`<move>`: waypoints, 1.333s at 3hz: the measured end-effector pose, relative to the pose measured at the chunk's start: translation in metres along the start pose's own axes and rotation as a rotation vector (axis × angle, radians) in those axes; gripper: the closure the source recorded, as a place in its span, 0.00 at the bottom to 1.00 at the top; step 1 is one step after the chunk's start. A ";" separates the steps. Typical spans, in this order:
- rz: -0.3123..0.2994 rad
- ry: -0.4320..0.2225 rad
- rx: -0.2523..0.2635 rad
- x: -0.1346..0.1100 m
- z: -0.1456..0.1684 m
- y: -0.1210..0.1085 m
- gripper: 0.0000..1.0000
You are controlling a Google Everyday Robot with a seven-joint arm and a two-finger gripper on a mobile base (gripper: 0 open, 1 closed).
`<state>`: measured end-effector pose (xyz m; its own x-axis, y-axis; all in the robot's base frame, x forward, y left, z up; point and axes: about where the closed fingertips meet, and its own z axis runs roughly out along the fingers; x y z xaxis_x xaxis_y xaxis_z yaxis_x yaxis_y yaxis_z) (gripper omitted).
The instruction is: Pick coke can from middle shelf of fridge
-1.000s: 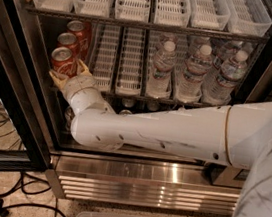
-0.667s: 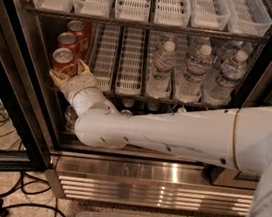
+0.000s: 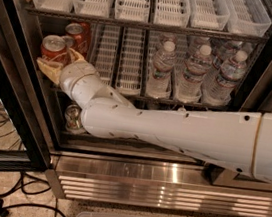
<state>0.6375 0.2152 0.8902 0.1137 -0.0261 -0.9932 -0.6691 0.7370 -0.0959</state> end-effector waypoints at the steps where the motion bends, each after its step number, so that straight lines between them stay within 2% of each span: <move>1: -0.003 0.045 -0.049 -0.007 -0.009 0.002 1.00; 3: 0.010 0.272 -0.108 0.006 -0.085 0.001 1.00; 4: -0.007 0.326 -0.161 0.002 -0.103 0.004 1.00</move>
Offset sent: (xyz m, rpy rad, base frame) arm -0.0690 -0.0723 -0.0294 -0.2520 0.2907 0.0992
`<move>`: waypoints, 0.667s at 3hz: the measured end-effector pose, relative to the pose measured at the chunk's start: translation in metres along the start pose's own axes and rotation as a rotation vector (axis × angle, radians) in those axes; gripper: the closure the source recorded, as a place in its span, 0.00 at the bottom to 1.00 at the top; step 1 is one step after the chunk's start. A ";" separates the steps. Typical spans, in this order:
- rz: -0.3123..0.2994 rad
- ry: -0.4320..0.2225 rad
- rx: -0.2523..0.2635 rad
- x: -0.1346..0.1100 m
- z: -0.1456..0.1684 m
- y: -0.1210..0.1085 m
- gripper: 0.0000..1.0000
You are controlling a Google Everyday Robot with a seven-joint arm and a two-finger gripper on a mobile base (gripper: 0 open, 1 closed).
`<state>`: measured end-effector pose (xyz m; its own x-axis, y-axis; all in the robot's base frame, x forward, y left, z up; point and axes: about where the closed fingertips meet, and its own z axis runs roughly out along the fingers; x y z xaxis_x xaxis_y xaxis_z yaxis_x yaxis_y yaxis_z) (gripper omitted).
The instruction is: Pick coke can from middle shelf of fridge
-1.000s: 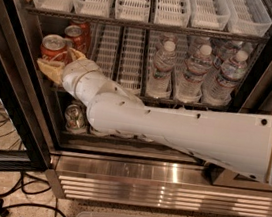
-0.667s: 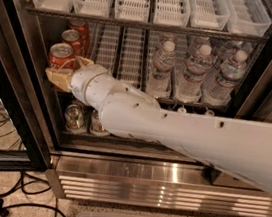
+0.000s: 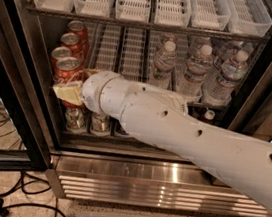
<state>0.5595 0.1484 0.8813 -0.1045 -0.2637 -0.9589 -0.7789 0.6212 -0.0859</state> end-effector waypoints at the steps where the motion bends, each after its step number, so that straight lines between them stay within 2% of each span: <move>1: -0.032 0.010 -0.059 -0.008 -0.020 -0.002 1.00; 2: -0.045 -0.025 -0.061 -0.016 -0.054 -0.023 1.00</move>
Offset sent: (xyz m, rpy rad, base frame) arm -0.0108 -0.1439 0.0562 0.0286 -0.0702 0.0081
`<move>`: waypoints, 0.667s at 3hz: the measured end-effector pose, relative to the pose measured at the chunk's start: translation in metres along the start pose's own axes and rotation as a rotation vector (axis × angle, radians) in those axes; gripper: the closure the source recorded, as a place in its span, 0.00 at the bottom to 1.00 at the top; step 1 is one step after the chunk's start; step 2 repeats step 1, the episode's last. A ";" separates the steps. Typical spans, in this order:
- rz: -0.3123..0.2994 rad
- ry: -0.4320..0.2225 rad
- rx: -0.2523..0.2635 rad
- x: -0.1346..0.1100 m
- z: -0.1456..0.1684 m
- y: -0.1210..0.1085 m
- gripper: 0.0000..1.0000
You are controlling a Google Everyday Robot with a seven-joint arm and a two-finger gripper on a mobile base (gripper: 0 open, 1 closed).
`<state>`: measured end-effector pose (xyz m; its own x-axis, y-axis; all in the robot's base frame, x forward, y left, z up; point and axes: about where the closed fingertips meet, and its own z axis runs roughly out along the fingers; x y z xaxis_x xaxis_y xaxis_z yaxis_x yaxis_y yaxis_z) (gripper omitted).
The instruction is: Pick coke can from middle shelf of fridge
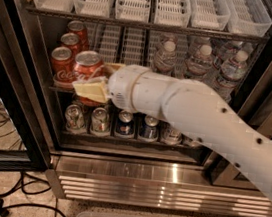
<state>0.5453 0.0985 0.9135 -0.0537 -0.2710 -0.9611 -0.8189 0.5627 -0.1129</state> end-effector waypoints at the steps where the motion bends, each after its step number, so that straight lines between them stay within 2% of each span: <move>1: -0.002 0.006 0.047 0.007 -0.024 -0.018 1.00; 2: -0.002 0.006 0.047 0.007 -0.024 -0.018 1.00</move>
Offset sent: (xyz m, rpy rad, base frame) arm 0.0000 0.0000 0.0000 0.0000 0.0000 0.0000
